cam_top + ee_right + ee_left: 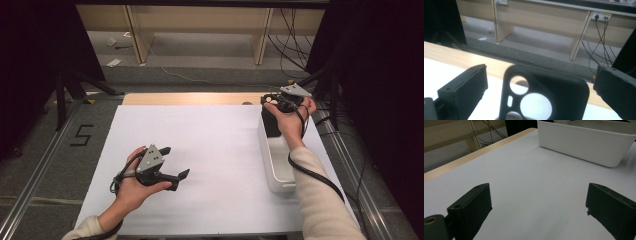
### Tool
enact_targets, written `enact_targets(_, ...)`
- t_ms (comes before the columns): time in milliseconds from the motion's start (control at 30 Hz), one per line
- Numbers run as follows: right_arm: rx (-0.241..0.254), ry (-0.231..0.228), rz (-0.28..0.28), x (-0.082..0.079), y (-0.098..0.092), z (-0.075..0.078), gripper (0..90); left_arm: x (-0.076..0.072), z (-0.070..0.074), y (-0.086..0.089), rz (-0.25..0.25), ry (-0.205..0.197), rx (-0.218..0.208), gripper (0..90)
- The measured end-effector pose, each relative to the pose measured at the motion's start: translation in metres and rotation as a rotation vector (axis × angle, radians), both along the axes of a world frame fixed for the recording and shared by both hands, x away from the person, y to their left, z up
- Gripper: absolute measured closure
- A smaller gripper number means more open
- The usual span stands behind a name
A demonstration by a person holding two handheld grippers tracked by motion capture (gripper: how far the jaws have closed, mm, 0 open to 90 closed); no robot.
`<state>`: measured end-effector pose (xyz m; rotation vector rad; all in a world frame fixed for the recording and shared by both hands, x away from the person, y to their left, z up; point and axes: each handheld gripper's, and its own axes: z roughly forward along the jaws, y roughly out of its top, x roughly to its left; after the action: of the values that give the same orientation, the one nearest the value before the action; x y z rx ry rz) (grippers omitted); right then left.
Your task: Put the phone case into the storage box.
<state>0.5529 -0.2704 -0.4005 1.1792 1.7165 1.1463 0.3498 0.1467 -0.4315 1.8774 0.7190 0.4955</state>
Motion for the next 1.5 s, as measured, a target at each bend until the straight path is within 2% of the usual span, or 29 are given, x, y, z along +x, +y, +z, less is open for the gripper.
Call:
enact_targets(333, 0.025, -0.016, -0.017, -0.01, 0.002, 0.009, 1.6, 0.0, 0.0, 0.0, 0.005, 0.0, 0.001, 5.9)
enact_targets(467, 0.037, -0.029, -0.008, -0.015, 0.003, 0.013, 2.5, -0.001, 0.0, 0.001, 0.007, -0.001, 0.002, 5.8)
enact_targets(700, 0.046, -0.051, 0.048, -0.028, 0.009, 0.022, 8.2, -0.001, 0.0, 0.001, 0.009, 0.0, 0.003, 5.8)
enact_targets(900, 0.056, -0.048, 0.124, -0.039, 0.019, 0.026, 11.0, -0.001, 0.001, 0.001, 0.01, -0.002, 0.001, 5.8)
enact_targets(1167, 0.063, -0.026, 0.224, -0.049, 0.034, 0.025, 13.6, -0.002, 0.001, 0.001, 0.009, 0.0, -0.001, 5.8)
enact_targets(1300, 0.065, -0.013, 0.256, -0.053, 0.04, 0.023, 14.6, -0.002, 0.0, 0.0, 0.009, 0.0, -0.001, 5.8)
enact_targets(1500, 0.098, 0.008, 0.295, -0.06, 0.044, 0.022, 15.1, -0.002, 0.0, 0.0, 0.008, 0.001, -0.001, 5.8)
